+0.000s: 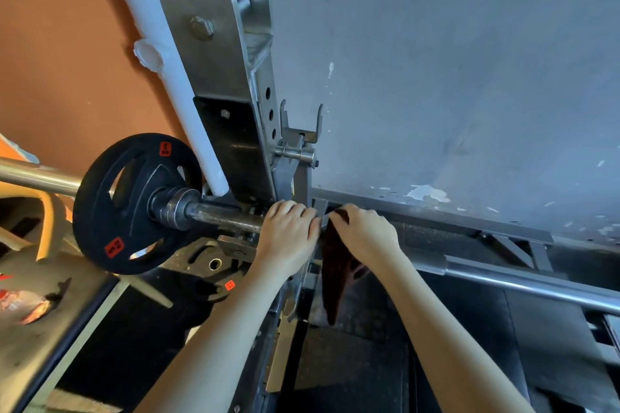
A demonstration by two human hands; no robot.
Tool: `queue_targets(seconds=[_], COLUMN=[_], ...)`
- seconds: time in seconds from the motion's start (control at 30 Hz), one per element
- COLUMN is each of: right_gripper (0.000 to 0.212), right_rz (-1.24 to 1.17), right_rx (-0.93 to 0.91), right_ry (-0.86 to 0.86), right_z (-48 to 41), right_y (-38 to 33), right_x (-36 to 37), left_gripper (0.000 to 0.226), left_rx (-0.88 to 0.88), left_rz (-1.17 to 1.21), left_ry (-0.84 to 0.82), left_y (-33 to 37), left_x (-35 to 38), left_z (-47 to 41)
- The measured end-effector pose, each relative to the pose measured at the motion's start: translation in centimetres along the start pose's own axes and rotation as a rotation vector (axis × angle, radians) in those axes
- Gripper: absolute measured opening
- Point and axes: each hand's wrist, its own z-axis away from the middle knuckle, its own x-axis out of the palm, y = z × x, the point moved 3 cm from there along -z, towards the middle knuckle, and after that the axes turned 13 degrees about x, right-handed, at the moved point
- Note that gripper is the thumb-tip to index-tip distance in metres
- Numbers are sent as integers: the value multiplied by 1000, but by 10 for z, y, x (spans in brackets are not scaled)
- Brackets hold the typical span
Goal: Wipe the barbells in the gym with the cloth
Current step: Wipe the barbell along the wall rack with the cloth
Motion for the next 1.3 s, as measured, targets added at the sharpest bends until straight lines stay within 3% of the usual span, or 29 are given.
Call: queue_targets(seconds=[0.07, 0.13, 0.3, 0.33, 0.4, 0.5, 0.53, 0.63, 0.7, 0.87, 0.93, 1.0, 1.07, 1.17, 1.3], right_gripper=[39, 40, 41, 41, 39, 36, 36, 37, 36, 33, 34, 33, 32, 28, 28], right_rz=[136, 215, -18, -58, -13, 95, 94, -15, -77, 58, 51, 6, -40, -134, -431], right_rx=[-154, -197, 176, 164, 10, -178, -128, 241, 279, -155, -84, 128, 208, 147, -19], right_ry=[340, 493, -30, -23, 254, 505, 458, 56, -17, 475, 450, 267, 204, 383, 627], right_z=[33, 45, -15, -11, 15, 54, 46, 2, -6, 67, 51, 29, 20, 30, 33], right_y=[5, 2, -11, -10, -2, 5, 1, -13, -15, 3, -5, -14, -15, -8, -13], right_x=[4, 5, -3, -1, 1, 8, 4, -4, -4, 8, 2, -6, -13, -38, -74], left_gripper=[48, 46, 54, 54, 53, 50, 49, 48, 47, 46, 49, 53, 54, 55, 66], left_rx=[-18, -23, -35, -47, -55, -57, -53, -30, -33, -51, -47, -44, -49, -29, -23], left_rz=[7, 30, 51, 58, 58, 63, 68, 61, 59, 61, 71, 83, 93, 103, 124], left_ry=[29, 45, 19, 15, 17, 55, 55, 56, 50, 48, 14, -12, -17, -29, -53], left_y=[0, 0, 4, 4, 4, 2, 3, 4, 4, 5, 5, 6, 6, 7, 6], left_x=[0, -1, -1, -1, -1, -1, -1, 0, 0, -2, -3, -4, -4, -5, -7], left_z=[1, 3, 7, 8, 8, 9, 10, 13, 14, 15, 16, 19, 20, 20, 21])
